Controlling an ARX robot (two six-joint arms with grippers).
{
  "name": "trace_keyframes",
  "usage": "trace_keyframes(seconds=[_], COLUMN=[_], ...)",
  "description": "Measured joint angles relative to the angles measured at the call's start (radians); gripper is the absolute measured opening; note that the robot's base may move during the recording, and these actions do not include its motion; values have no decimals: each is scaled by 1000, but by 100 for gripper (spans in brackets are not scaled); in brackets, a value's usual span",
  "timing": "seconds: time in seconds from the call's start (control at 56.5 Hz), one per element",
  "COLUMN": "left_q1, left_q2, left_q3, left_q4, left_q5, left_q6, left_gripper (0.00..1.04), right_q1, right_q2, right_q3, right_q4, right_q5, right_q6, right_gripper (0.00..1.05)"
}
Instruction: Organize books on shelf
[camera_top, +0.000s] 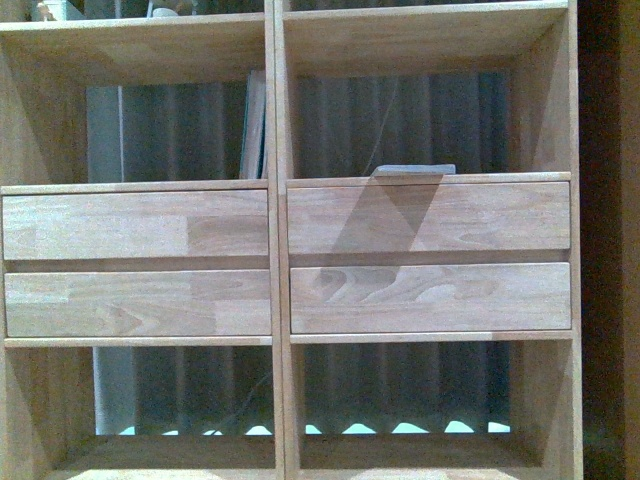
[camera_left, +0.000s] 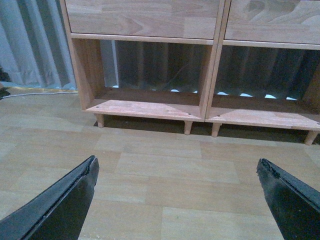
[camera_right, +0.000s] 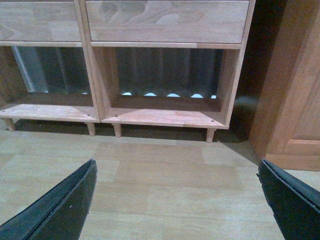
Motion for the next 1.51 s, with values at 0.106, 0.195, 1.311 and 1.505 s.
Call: trace_keyframes(seconds=[0.106, 0.195, 1.311, 1.505], left_q1=[0, 0, 0, 0], left_q2=[0, 0, 0, 0], left_q3=[0, 0, 0, 0], left_q4=[0, 0, 0, 0], left_q5=[0, 0, 0, 0], left_q6=[0, 0, 0, 0], left_gripper=[98, 98, 98, 98], right_q1=[0, 0, 0, 0], right_q2=[0, 0, 0, 0], right_q3=[0, 0, 0, 0], right_q4=[0, 0, 0, 0], right_q5=[0, 0, 0, 0], right_q6=[0, 0, 0, 0], right_gripper=[98, 98, 98, 98])
